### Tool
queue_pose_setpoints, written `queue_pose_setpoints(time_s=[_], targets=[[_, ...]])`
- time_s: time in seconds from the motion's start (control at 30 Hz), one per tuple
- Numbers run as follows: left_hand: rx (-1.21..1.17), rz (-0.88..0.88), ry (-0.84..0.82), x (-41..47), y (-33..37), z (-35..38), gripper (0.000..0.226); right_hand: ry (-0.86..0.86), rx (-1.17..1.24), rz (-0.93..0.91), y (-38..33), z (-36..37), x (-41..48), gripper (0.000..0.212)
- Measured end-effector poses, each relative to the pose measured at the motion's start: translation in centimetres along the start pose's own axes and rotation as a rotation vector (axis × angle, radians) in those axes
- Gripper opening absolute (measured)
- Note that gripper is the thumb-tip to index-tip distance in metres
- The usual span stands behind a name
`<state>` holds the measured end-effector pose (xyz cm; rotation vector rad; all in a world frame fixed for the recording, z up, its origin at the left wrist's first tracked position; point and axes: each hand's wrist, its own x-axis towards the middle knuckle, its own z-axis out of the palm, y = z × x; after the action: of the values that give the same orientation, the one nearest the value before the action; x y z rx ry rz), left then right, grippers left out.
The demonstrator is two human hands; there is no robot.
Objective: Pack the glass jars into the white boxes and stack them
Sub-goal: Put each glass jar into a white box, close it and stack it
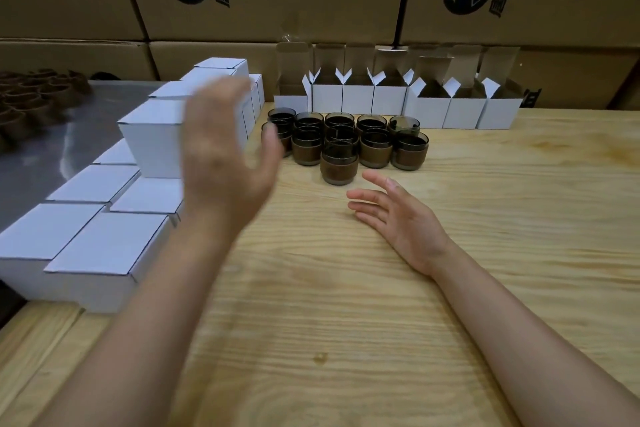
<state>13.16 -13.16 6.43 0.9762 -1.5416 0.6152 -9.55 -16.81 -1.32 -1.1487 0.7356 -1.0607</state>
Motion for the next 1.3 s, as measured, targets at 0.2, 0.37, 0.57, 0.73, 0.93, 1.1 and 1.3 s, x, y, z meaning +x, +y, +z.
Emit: queue_pose_setpoints(time_s=[0.2,0.37,0.57,0.73,0.93,1.1,1.3], targets=[[-0.099,-0.549,-0.728,-7.3,3.3,6.2,0.019,0.001,0.002,-0.011,0.0,0.1,0.0,0.049],[-0.133,-0.615,-0.838,-8.0,1.7,7.6,0.024,0.023,-0.113,-0.03,0.4,0.7,-0.1,0.035],[0.0,-0.581,-0.87,-8.4,1.3,8.2,0.034,0.214,-0.627,-0.298,-0.3,3.9,2.3,0.019],[0.122,-0.531,-0.924,-8.9,1.3,8.4,0.039,0.289,-1.124,-0.349,-5.1,5.4,13.4,0.031],[0.11,-0.515,-0.932,-9.1,1.3,8.4,0.045,0.164,-1.419,0.005,-5.6,5.4,26.3,0.051],[0.102,-0.542,-0.967,-8.5,1.5,8.1,0.067,0.087,-1.456,0.171,-3.6,4.7,30.1,0.052],[0.076,-0.536,-0.988,-8.3,1.5,7.9,0.086,0.11,-1.459,0.17,-3.0,5.6,32.1,0.056]])
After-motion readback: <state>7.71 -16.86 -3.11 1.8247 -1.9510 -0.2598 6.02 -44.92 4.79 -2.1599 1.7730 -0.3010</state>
